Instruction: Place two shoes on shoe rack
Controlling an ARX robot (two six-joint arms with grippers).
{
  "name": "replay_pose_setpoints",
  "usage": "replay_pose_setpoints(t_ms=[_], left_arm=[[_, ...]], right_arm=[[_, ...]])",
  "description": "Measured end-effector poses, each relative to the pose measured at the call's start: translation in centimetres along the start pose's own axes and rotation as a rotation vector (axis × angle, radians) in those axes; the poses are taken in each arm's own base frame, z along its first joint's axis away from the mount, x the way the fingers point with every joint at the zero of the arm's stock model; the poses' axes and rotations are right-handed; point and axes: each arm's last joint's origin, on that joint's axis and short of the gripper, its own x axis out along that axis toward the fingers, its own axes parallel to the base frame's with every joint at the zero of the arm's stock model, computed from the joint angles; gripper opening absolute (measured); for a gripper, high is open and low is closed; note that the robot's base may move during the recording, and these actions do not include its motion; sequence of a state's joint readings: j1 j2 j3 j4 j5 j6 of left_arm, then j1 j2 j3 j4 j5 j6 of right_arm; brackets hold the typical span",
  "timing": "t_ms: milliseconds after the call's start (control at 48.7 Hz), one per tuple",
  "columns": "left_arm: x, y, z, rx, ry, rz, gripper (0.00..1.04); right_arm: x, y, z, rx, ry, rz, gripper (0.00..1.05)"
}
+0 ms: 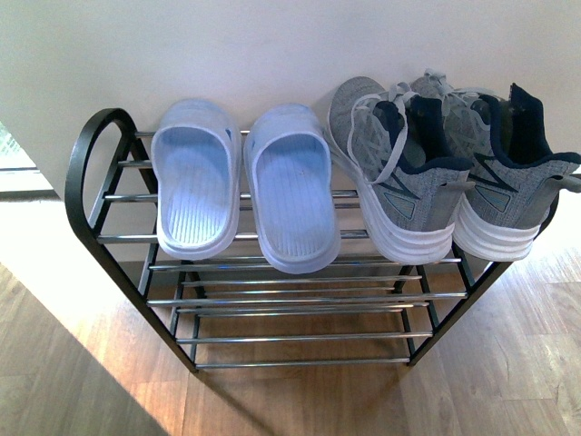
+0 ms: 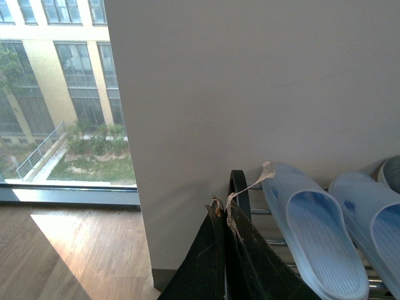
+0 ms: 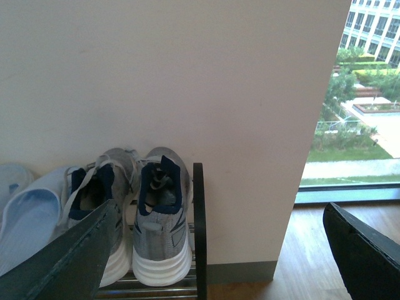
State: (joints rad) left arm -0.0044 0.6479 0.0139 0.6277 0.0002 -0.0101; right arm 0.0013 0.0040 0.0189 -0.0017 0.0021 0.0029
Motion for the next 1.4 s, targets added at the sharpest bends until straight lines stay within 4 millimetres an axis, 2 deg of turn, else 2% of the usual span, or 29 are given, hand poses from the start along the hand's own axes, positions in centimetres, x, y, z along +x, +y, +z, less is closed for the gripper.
replay_pose_setpoints(t_ms=[658,1336,1377,1398], left_arm=[[-2.2,0.0,0.6,0.000,-0.021,0.000,0.01],[-4.1,0.0,0.1,0.000,-0.003,0.001,0.01],[-4.1,0.0,0.1,0.000,-0.003,0.001,0.05],[-4.1,0.0,0.1,0.000,-0.003,0.001,0.11]], right_arm=[[0.0,0.0,0.0,0.000,0.000,0.000,0.96],[0.0,0.0,0.0,0.000,0.000,0.001,0.96],[0.0,0.0,0.0,0.000,0.000,0.000,0.96],[0.0,0.0,0.0,0.000,0.000,0.001,0.96]])
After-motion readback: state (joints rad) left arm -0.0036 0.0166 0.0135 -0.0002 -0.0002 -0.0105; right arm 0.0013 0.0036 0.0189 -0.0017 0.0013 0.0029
